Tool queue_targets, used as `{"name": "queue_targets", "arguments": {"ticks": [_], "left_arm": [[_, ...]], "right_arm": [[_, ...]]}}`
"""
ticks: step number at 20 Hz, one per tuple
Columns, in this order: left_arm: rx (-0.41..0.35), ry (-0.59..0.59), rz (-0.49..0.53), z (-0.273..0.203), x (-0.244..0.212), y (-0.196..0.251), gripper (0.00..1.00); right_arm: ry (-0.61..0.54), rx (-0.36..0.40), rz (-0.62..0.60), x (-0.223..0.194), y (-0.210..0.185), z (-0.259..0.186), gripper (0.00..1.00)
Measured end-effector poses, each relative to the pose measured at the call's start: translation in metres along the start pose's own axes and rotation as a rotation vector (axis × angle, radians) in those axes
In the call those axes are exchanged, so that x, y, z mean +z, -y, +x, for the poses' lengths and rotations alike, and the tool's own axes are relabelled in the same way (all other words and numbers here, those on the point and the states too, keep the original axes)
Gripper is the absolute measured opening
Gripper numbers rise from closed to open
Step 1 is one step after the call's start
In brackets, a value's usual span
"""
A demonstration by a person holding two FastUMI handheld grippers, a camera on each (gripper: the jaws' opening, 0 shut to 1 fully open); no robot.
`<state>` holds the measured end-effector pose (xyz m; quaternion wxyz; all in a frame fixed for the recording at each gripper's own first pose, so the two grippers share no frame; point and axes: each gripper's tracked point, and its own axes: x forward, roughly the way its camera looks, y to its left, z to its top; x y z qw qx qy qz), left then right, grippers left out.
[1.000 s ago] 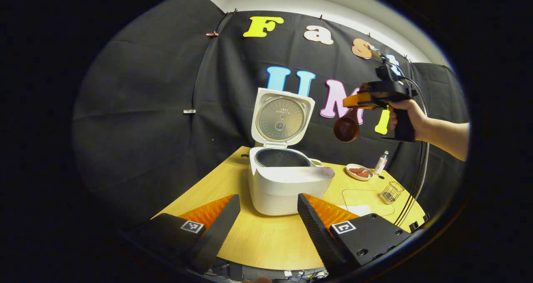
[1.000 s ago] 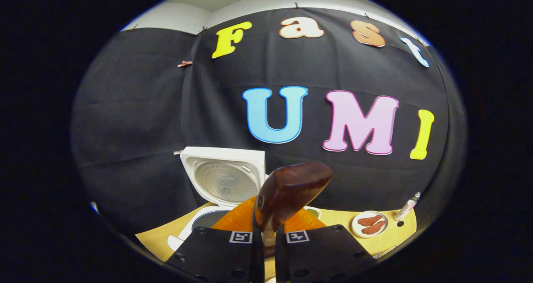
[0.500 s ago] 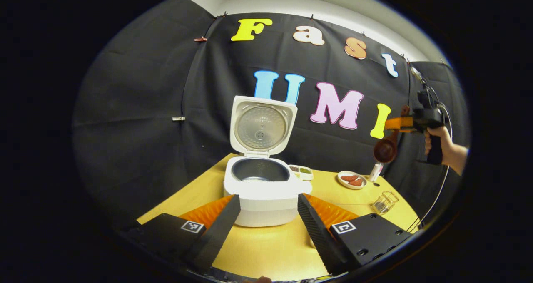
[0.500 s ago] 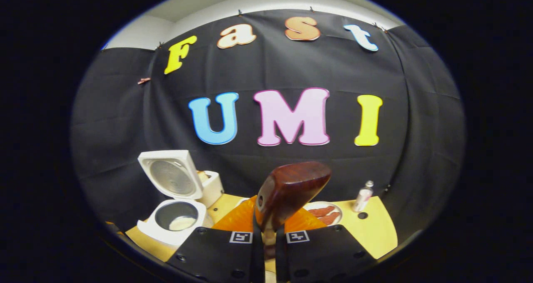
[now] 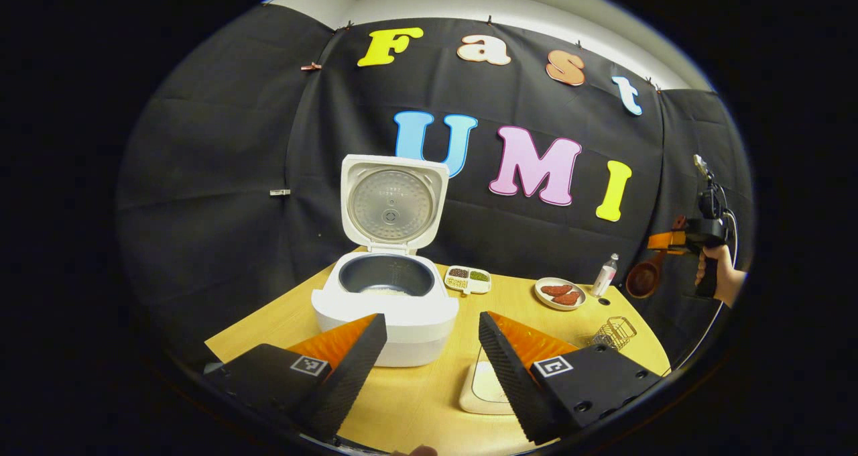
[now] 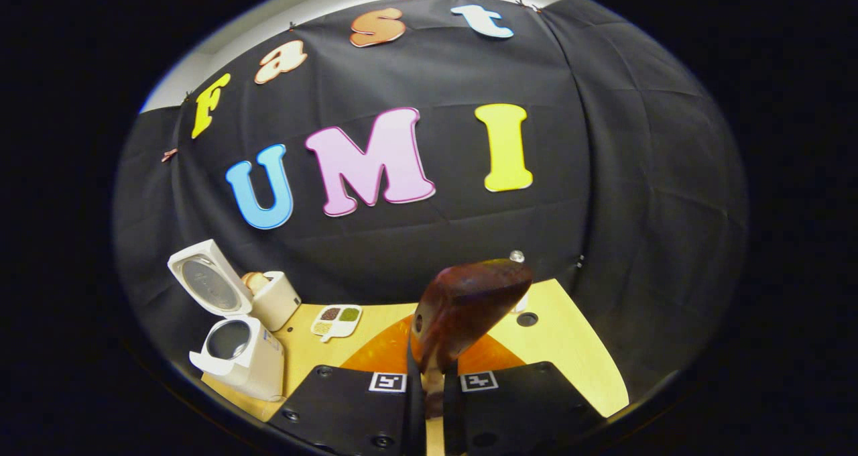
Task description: Close the left gripper, press the button to open the rice cooker; take a wooden spoon from the chopstick holder with the right hand, scoop a spoonful of rice and pour it into the rice cooker, then put the wooden spoon back into the chopstick holder.
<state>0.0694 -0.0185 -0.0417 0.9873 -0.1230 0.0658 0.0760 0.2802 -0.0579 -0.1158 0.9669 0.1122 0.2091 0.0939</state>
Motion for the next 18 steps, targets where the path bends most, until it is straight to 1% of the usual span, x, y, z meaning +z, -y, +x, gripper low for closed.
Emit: {"name": "queue_targets", "arguments": {"ticks": [4,8,10,13,14,15,17,18], "left_arm": [[0.054,0.001,0.008,0.007,-0.001,0.025,0.95],[0.117,0.014,0.019,0.005,0.007,0.037,0.96],[0.136,0.012,0.007,0.0,0.009,0.042,0.95],[0.157,0.012,-0.012,-0.01,0.01,0.048,0.95],[0.168,0.008,-0.006,-0.013,0.007,0.048,0.96],[0.177,0.002,0.002,-0.016,0.005,0.048,0.95],[0.189,-0.009,0.021,-0.02,0.001,0.048,0.95],[0.196,-0.014,0.029,-0.023,-0.002,0.047,0.95]], "right_arm": [[-0.075,-0.047,0.059,-0.044,0.049,0.02,0.14],[-0.153,-0.071,0.132,-0.087,0.078,0.04,0.14],[-0.188,-0.079,0.134,-0.11,0.084,0.047,0.15],[-0.237,-0.08,0.17,-0.138,0.083,0.057,0.15],[-0.25,-0.082,0.173,-0.147,0.082,0.058,0.1],[-0.259,-0.086,0.172,-0.154,0.081,0.06,0.15],[-0.264,-0.084,0.169,-0.162,0.08,0.062,0.15],[-0.267,-0.081,0.17,-0.164,0.078,0.063,0.16]]}}
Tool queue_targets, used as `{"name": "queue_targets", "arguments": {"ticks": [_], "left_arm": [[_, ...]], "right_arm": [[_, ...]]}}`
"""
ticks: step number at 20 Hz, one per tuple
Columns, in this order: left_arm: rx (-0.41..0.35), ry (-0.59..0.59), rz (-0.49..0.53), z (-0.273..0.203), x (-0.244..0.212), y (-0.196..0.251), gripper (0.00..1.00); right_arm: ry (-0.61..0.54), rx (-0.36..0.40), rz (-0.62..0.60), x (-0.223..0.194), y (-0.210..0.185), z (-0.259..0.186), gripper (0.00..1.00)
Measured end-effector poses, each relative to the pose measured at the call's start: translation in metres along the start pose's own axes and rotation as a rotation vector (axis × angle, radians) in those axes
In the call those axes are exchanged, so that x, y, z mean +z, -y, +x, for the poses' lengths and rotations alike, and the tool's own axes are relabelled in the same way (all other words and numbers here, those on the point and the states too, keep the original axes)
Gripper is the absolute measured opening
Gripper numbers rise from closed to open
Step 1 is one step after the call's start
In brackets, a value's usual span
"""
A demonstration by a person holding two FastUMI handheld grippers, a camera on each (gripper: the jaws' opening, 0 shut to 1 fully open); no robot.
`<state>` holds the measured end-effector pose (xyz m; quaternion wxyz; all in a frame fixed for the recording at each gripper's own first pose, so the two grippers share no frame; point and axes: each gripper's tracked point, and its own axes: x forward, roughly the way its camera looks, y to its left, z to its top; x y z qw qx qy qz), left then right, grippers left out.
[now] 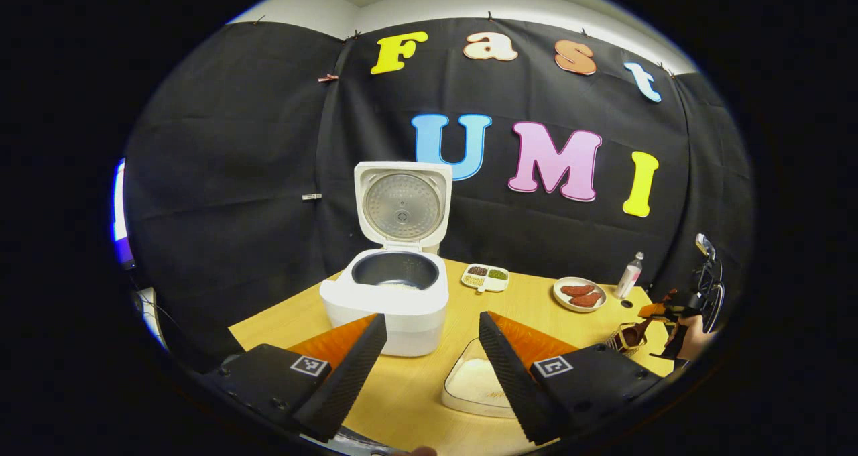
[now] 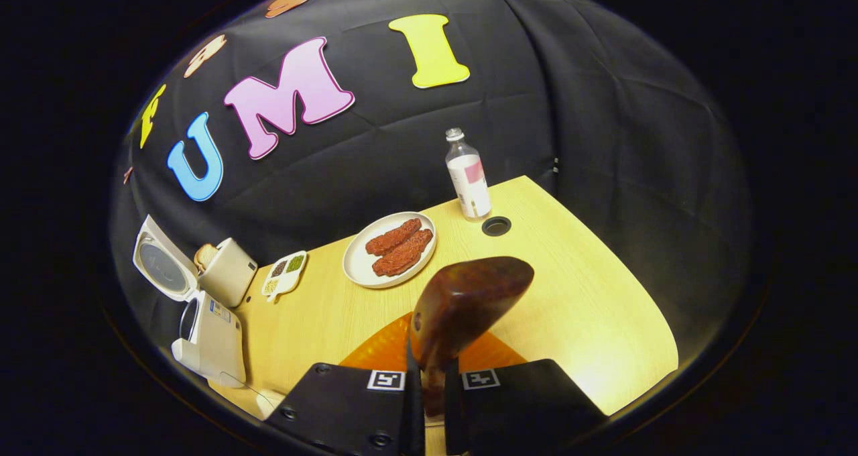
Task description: Close the left gripper, press the button to open the rice cooker; take a wooden spoon from the chopstick holder with the right hand, scoop a spoonful of rice and pour it into the rice cooker, then put the wooden spoon back into the chopstick holder.
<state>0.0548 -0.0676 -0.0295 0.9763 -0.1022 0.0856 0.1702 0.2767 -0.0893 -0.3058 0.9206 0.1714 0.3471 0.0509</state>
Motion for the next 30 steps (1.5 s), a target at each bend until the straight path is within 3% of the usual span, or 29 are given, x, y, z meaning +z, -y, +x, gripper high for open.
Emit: {"name": "queue_targets", "arguments": {"ticks": [5,8,9,11,12,17,22,30], "left_arm": [[0.016,-0.014,-0.02,-0.005,-0.005,-0.001,0.95],[0.019,0.001,0.0,0.002,0.003,-0.004,0.95],[0.023,0.007,0.006,0.005,0.006,-0.006,0.95],[0.031,0.02,0.002,0.014,0.014,-0.01,0.95],[0.033,0.022,-0.006,0.017,0.015,-0.012,0.95],[0.053,0.041,0.012,0.04,0.039,-0.031,0.95],[0.048,0.119,-0.056,0.056,0.106,-0.051,0.96],[0.009,0.186,0.07,0.106,0.224,-0.068,0.95]], "right_arm": [[-0.008,0.014,0.018,-0.006,-0.007,-0.002,0.22],[-0.009,0.022,-0.021,-0.009,-0.005,-0.005,0.34],[-0.013,0.023,-0.04,-0.011,-0.004,-0.008,0.44],[-0.014,0.018,-0.075,-0.014,0.001,-0.018,0.87],[-0.011,0.015,-0.089,-0.014,0.004,-0.021,0.98],[0.003,-0.011,-0.134,-0.015,0.016,-0.049,0.99],[0.014,-0.085,-0.18,-0.022,0.039,-0.09,0.99],[-0.016,-0.073,-0.207,-0.063,0.012,-0.15,0.99]]}}
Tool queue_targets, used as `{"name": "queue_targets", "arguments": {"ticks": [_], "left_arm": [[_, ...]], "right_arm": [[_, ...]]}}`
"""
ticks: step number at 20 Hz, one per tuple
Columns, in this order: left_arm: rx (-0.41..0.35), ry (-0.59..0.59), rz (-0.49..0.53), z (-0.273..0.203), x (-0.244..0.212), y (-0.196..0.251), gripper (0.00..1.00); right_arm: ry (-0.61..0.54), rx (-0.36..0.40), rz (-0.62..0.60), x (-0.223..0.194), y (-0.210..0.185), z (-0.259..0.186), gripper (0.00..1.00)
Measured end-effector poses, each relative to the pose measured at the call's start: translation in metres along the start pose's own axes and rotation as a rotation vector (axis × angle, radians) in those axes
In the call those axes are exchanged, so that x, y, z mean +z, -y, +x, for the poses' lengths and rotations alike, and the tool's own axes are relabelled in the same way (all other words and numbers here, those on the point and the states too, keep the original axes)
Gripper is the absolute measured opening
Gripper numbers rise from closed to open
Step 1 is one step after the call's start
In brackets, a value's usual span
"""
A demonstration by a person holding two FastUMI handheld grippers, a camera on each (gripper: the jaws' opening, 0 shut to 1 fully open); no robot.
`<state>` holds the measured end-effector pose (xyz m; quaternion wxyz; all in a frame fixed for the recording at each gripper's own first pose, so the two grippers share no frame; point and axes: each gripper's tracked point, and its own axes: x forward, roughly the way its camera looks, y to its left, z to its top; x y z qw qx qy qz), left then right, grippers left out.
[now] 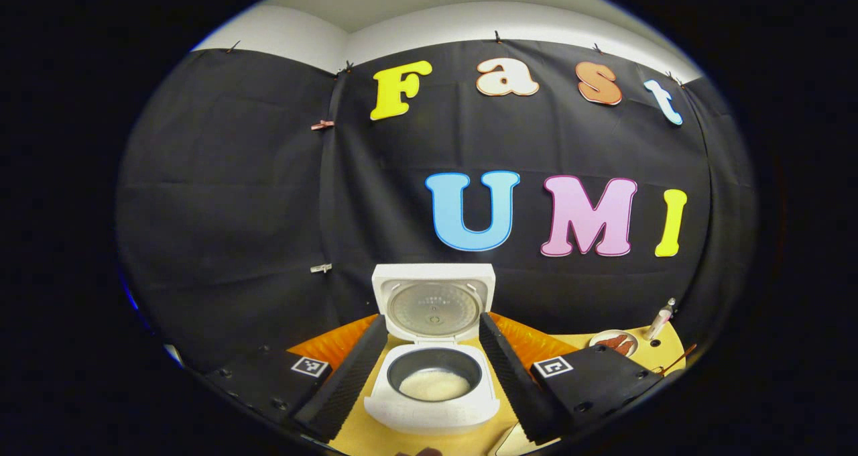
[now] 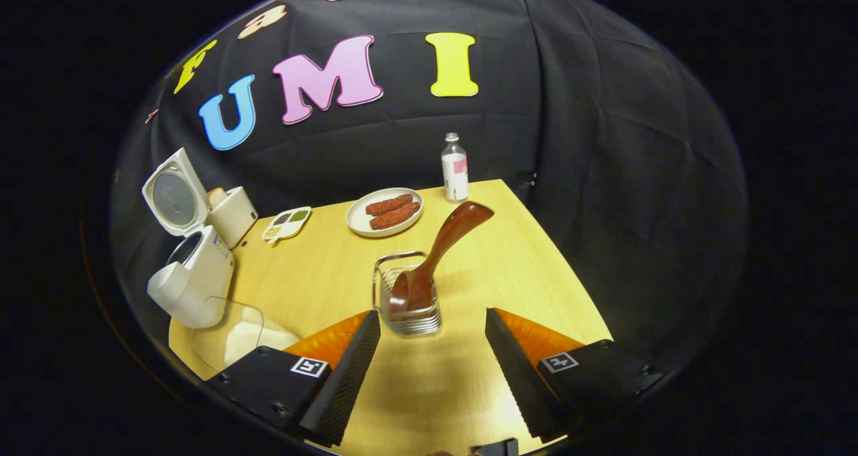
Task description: Close the left gripper, press the button to open the rice cooker; take a wooden spoon from the chopstick holder with the right hand, scoop a spoonful of rice and pour it into the rice cooker, then put the wooden spoon back into the chopstick holder.
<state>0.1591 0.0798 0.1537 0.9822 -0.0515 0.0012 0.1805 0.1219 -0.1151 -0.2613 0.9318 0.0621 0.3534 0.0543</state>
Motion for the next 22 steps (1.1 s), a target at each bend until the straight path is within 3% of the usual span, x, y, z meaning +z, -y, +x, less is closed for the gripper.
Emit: {"name": "queue_targets", "arguments": {"ticks": [4,7,10,14,18,22], "left_arm": [[-0.078,0.012,0.001,0.037,0.04,0.01,0.95],[-0.09,0.021,0.05,0.069,0.062,0.005,0.95],[-0.111,0.034,0.033,0.107,0.075,0.001,0.94],[-0.138,0.019,0.062,0.166,0.068,-0.004,0.94],[-0.216,0.047,0.045,0.226,0.055,0.003,0.94],[-0.214,0.017,0.086,0.277,0.029,-0.008,0.93]], "right_arm": [[-0.036,0.018,-0.008,-0.025,-0.023,-0.02,0.99],[-0.044,0.021,-0.006,-0.035,-0.032,-0.03,0.99],[-0.042,0.005,-0.006,-0.038,-0.031,-0.036,0.99],[-0.03,-0.029,0.003,-0.031,-0.023,-0.045,0.99],[-0.01,-0.077,0.012,-0.024,-0.012,-0.058,0.99],[0.009,-0.097,0.006,-0.019,-0.013,-0.07,0.99]]}}
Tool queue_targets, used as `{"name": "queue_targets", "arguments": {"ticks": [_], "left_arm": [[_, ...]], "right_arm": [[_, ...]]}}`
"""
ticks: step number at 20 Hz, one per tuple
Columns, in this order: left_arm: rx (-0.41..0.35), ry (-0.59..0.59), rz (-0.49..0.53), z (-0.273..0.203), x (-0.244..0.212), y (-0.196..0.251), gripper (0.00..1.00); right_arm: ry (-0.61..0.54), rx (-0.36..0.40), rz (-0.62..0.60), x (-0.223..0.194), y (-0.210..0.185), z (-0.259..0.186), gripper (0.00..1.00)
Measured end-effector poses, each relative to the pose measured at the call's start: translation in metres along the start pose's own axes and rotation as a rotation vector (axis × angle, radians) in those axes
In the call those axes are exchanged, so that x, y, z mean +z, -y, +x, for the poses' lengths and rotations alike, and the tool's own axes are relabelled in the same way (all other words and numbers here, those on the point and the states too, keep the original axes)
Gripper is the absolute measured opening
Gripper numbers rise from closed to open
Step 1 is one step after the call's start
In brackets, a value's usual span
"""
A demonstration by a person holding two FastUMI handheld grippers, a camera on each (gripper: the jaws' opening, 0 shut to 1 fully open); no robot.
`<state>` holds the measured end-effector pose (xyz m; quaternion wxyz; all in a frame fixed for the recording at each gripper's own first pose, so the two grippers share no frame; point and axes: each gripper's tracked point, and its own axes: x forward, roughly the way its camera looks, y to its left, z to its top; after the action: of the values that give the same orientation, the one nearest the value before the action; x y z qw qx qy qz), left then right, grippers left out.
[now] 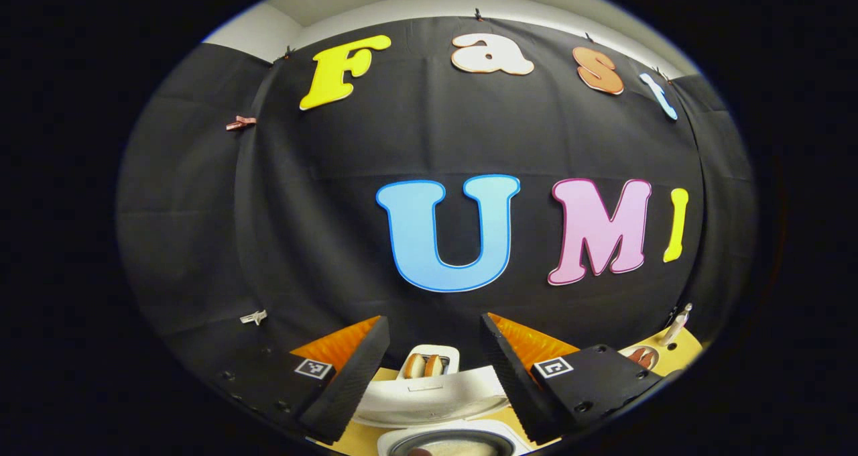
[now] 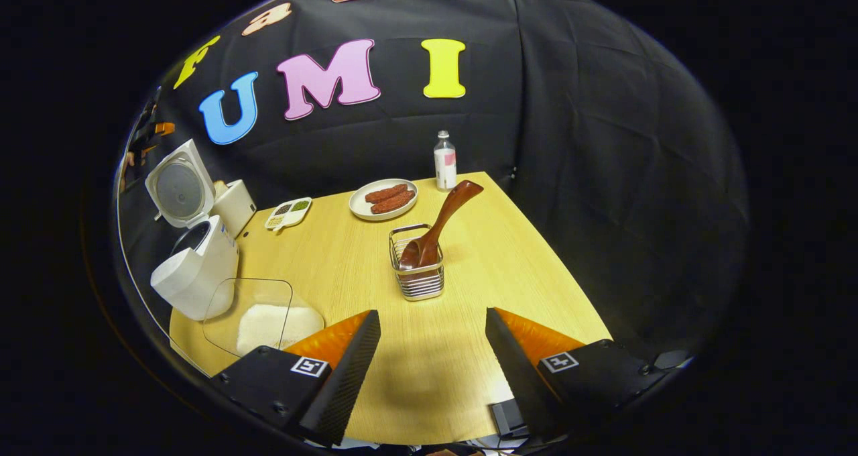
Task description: Close the left gripper, press the button to open the rice cooker; take a wooden spoon from the chopstick holder with the right hand, scoop a spoonful of rice and pour it into the rice cooker, then put the wooden spoon back into the chopstick holder.
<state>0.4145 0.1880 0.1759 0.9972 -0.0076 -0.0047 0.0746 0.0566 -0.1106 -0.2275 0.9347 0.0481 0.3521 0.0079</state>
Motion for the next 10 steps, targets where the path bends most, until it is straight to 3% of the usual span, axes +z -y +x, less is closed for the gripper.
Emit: {"name": "queue_targets", "arguments": {"ticks": [4,7,9,10], "left_arm": [[0.007,-0.072,-0.004,0.029,-0.033,-0.01,0.93],[0.014,-0.184,-0.096,0.041,-0.064,-0.012,0.94],[0.02,-0.199,-0.107,0.038,-0.064,-0.009,0.99],[0.025,-0.215,-0.099,0.037,-0.065,-0.008,0.96]], "right_arm": [[0.024,0.012,-0.033,0.006,-0.015,-0.009,0.99],[0.05,0.02,-0.059,0.01,-0.025,-0.015,0.99],[0.059,0.022,-0.067,0.009,-0.03,-0.016,0.99],[0.06,0.027,-0.07,0.007,-0.035,-0.018,0.99]]}}
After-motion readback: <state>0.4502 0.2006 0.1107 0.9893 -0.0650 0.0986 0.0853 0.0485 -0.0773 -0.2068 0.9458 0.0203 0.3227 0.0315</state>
